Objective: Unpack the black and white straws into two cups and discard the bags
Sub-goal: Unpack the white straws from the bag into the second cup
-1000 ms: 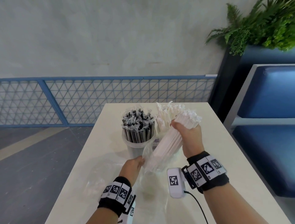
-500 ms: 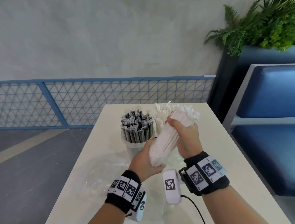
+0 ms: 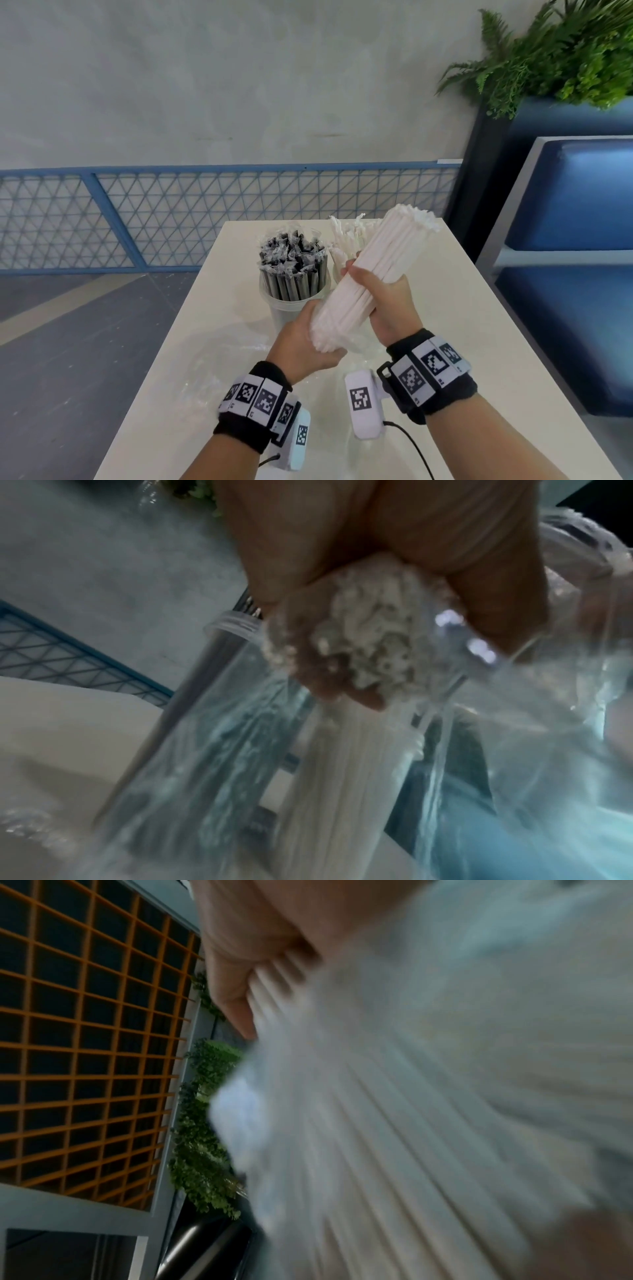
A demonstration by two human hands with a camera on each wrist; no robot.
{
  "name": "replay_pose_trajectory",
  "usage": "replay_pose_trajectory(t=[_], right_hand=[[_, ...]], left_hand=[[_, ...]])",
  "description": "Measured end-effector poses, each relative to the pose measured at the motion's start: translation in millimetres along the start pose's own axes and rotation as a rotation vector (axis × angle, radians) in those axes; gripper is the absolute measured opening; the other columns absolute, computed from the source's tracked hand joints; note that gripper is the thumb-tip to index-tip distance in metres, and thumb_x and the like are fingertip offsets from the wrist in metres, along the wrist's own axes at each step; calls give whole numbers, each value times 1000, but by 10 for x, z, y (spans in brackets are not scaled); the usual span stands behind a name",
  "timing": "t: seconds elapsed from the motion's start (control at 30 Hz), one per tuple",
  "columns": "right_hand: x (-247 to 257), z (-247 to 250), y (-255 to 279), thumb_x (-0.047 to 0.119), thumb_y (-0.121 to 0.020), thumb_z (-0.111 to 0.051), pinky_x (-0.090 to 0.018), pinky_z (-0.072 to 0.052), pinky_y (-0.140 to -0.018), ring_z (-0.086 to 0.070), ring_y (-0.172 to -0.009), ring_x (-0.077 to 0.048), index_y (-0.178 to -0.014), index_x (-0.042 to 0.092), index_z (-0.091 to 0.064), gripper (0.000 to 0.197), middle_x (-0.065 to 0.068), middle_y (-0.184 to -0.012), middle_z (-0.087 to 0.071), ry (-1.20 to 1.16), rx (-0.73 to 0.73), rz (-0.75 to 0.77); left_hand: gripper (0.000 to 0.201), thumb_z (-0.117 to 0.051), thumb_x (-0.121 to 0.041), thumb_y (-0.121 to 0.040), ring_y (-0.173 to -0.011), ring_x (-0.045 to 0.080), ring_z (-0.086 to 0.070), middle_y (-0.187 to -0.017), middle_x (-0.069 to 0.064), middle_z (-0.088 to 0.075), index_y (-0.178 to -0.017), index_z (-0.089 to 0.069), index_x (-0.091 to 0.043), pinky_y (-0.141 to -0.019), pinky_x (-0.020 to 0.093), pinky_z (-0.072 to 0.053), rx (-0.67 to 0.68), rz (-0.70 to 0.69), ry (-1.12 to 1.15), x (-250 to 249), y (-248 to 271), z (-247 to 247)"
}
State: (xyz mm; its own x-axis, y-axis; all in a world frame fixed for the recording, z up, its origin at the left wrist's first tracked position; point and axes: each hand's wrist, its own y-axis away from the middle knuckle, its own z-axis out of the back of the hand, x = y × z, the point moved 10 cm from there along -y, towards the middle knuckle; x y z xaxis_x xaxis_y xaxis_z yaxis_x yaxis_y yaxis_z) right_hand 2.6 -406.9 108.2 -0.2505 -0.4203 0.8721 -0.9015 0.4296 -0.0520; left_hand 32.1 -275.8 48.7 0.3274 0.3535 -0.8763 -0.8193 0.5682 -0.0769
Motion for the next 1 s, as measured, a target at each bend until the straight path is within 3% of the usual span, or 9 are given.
replay_pose_trajectory(t=[0.07, 0.17, 0.23, 0.33, 0.47, 0.6, 0.7, 0.9, 1.0], right_hand=[[128, 24, -29, -4, -78, -65, -26, -55, -65, -68, -76, -15, -89, 6, -62, 14, -2, -77, -68, -40, -47, 27], [337, 43, -53, -2, -78, -66, -24, -55, -62, -68, -71, -12, -97, 1, -60, 20, -5, -80, -66, -49, -86, 92], [472, 60, -81, -1, -78, -66, -25, -54, -62, -67, -71, -12, -89, 5, -61, 14, -3, -77, -65, -14, -101, 139], [695, 84, -124, 2, -78, -67, -26, -54, -65, -66, -76, -15, -87, 9, -61, 13, -1, -79, -64, 50, -112, 226], [978, 101, -193, 2, -78, -68, -19, -52, -63, -63, -74, -10, -90, 7, -60, 15, 2, -79, -61, 223, -172, 344], [1110, 124, -360, 9, -75, -71, -22, -52, -67, -63, -84, -16, -108, -1, -58, 37, -6, -93, -63, 348, -247, 420], [1141, 83, -451, 13, -75, -72, -13, -50, -64, -60, -85, -12, -107, 5, -56, 37, -2, -95, -61, 445, -262, 463], [1036, 14, -621, 11, -77, -71, -6, -47, -57, -54, -75, -1, -99, 18, -51, 31, 10, -81, -54, 552, -229, 453], [843, 49, -721, 10, -76, -70, -13, -47, -59, -56, -78, -11, -105, 12, -54, 34, 1, -87, -57, 608, -210, 396]], left_hand=[[80, -81, -27, -62, -99, 14, -60, -111, -3, -62, -130, -40, -24, -83, 25, -53, -16, 19, -32, 50, 30, 80], [64, -75, -6, -70, -90, 8, -59, -100, -10, -62, -124, -45, -22, -69, 5, -45, -43, 46, -48, 155, 89, 169], [59, -69, 1, -73, -82, 7, -60, -92, -11, -62, -119, -45, -27, -65, 8, -46, -81, 85, -22, 259, 114, 230], [55, -67, 1, -75, -75, 13, -60, -86, -2, -60, -119, -45, -25, -64, 15, -47, -184, 143, 19, 390, 155, 370], [49, -66, 2, -74, -68, 3, -57, -79, -8, -59, -116, -48, -15, -53, 6, -42, -327, 160, 32, 361, 227, 560], [47, -66, 3, -74, -64, 0, -55, -76, -10, -57, -115, -48, -12, -51, 4, -41, -358, 137, 42, 256, 236, 582], [47, -67, 2, -73, -62, -2, -57, -76, -10, -59, -113, -49, -13, -52, 5, -42, -379, 106, 38, 160, 228, 610], [50, -69, 1, -73, -67, -12, -59, -85, -9, -64, -116, -51, -17, -56, 3, -42, -401, 73, 113, 82, 206, 646], [47, -71, 2, -72, -67, -11, -60, -83, -7, -64, -112, -52, -12, -56, 3, -43, -443, 57, 132, 83, 203, 677]])
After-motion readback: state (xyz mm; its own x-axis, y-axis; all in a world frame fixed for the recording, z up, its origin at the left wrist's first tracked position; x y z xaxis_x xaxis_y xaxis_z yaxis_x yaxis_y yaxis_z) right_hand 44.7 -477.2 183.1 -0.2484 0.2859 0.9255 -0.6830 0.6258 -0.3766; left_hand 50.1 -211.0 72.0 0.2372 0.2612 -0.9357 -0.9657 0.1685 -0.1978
